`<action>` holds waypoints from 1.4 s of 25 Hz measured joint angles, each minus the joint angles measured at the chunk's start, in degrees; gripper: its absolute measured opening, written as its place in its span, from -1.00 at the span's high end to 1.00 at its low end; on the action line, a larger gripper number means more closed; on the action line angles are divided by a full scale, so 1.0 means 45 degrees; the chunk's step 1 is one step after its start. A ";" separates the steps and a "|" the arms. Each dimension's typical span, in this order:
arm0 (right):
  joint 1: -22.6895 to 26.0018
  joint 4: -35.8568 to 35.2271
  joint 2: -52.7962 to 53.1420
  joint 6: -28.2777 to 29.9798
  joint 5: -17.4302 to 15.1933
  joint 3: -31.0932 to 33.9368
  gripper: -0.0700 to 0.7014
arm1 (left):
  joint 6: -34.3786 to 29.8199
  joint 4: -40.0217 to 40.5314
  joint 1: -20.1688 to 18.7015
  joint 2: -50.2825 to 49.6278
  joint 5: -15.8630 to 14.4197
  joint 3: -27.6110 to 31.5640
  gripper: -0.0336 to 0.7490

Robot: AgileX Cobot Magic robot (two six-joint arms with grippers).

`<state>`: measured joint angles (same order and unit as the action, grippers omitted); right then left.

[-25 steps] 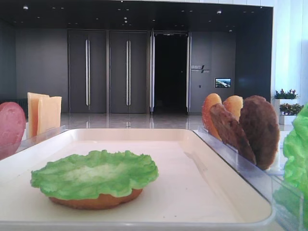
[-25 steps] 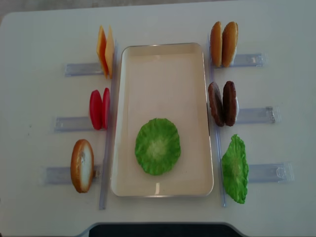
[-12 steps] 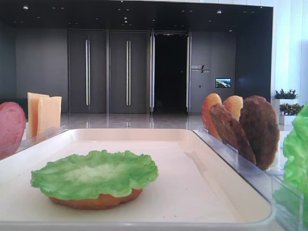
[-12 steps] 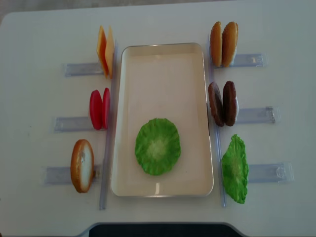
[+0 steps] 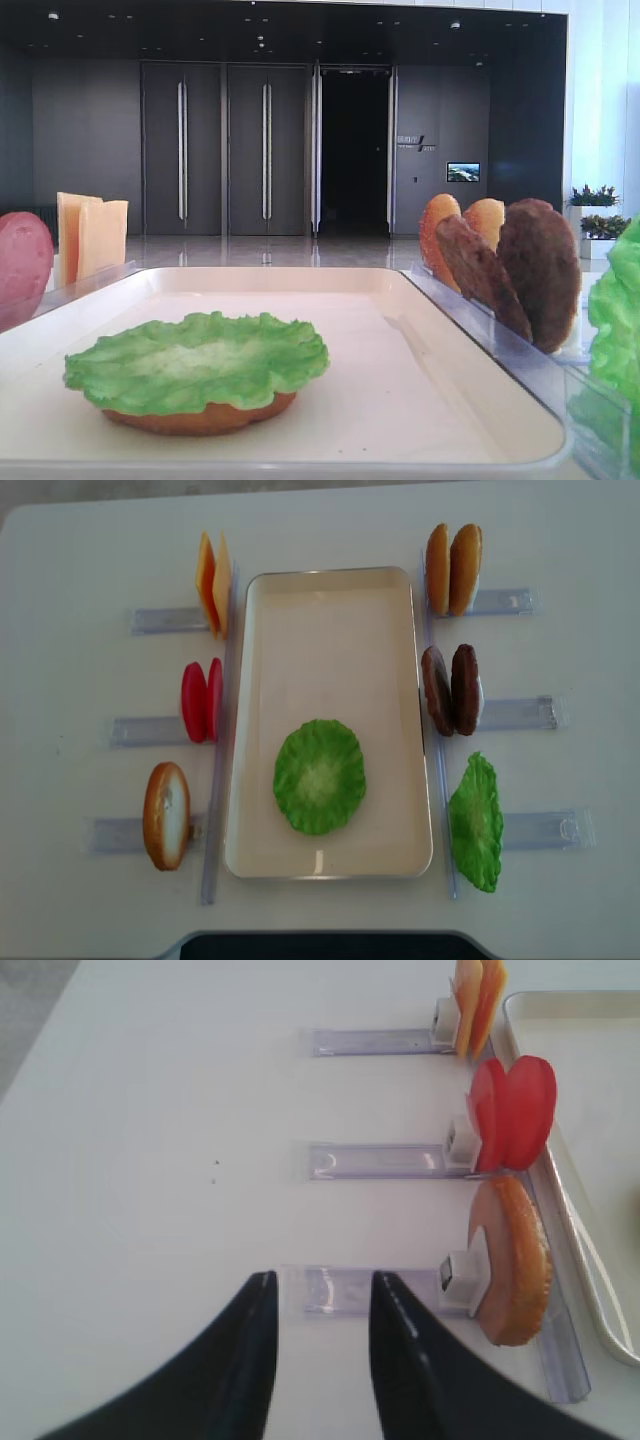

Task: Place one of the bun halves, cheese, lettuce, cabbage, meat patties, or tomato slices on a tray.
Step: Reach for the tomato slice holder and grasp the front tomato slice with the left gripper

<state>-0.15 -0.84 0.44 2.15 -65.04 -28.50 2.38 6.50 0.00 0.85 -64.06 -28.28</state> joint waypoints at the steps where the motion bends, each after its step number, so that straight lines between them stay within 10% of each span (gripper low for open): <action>1: 0.0000 0.0000 0.0000 0.0000 0.0000 0.0000 -0.25 | 0.0000 0.0114 0.0000 -0.0059 -0.0029 -0.0166 0.22; 35: 0.0000 0.0049 0.0000 0.0000 -0.0013 0.0000 -0.17 | 0.0480 -0.1014 0.0000 -1.7534 0.0965 -0.8865 0.11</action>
<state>-0.15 -0.62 0.44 2.15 -65.10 -28.50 4.55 1.93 0.00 -78.06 -59.71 -68.17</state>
